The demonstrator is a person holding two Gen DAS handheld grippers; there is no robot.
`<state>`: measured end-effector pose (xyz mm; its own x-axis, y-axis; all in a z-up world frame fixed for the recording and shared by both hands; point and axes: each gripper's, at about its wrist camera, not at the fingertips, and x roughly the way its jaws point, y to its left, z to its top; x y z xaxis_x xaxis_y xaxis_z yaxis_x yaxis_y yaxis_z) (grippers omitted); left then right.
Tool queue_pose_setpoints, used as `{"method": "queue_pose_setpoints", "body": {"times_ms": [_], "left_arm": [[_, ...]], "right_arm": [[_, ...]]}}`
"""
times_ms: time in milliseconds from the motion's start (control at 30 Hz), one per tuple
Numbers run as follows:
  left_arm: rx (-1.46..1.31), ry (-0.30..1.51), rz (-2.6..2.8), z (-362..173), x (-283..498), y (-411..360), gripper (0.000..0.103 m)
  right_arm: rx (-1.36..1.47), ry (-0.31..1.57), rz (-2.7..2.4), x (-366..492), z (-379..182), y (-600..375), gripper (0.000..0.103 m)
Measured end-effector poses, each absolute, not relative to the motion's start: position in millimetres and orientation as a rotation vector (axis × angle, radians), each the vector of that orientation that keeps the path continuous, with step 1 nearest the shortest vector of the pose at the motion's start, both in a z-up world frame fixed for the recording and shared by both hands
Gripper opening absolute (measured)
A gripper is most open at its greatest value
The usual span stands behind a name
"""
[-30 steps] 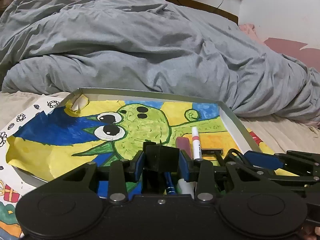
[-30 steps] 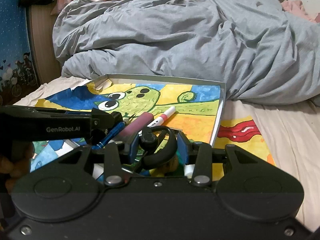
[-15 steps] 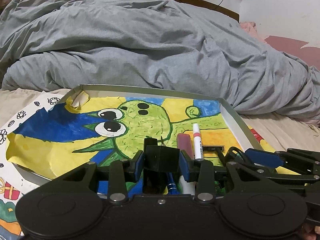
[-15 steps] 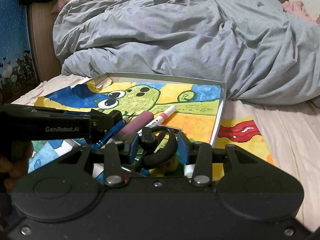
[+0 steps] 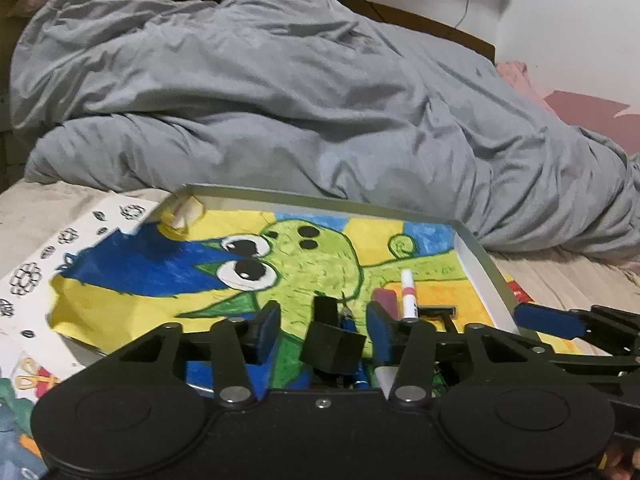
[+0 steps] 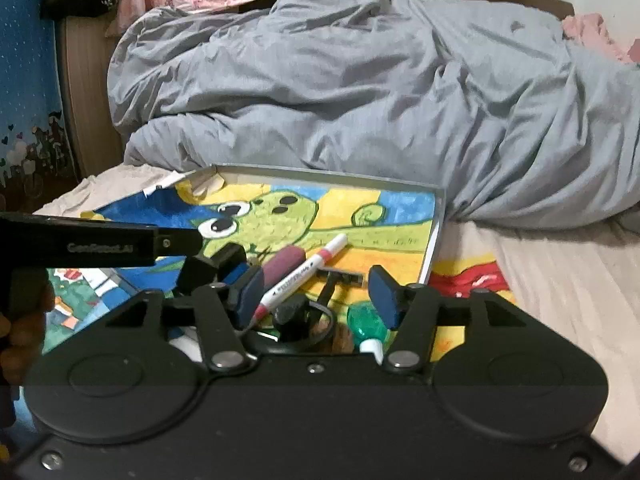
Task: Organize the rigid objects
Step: 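Lower the cap and earbud into the tray and open both tools, then withdraw both tools from the tray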
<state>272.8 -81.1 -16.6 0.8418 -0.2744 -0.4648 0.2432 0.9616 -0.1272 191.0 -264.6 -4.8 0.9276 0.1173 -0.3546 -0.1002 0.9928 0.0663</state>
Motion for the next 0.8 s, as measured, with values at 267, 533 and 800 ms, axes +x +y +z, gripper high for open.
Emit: {"method": "queue_pose_setpoints", "body": {"times_ms": [267,533,800], "left_arm": [[-0.086,0.434,-0.216,14.0,248.2,-66.5,0.088],[-0.082,0.367,-0.185,46.5,214.3,-55.8,0.102],[-0.086,0.321,-0.146,62.9,172.3,-47.3,0.102]], "right_arm": [[0.052,0.297,0.096,164.8,23.4,-267.8,0.087],[0.061,0.227,0.097,130.6,48.1,-273.3,0.102],[0.146,0.166,0.087,88.3,57.0,-282.4,0.102]]}}
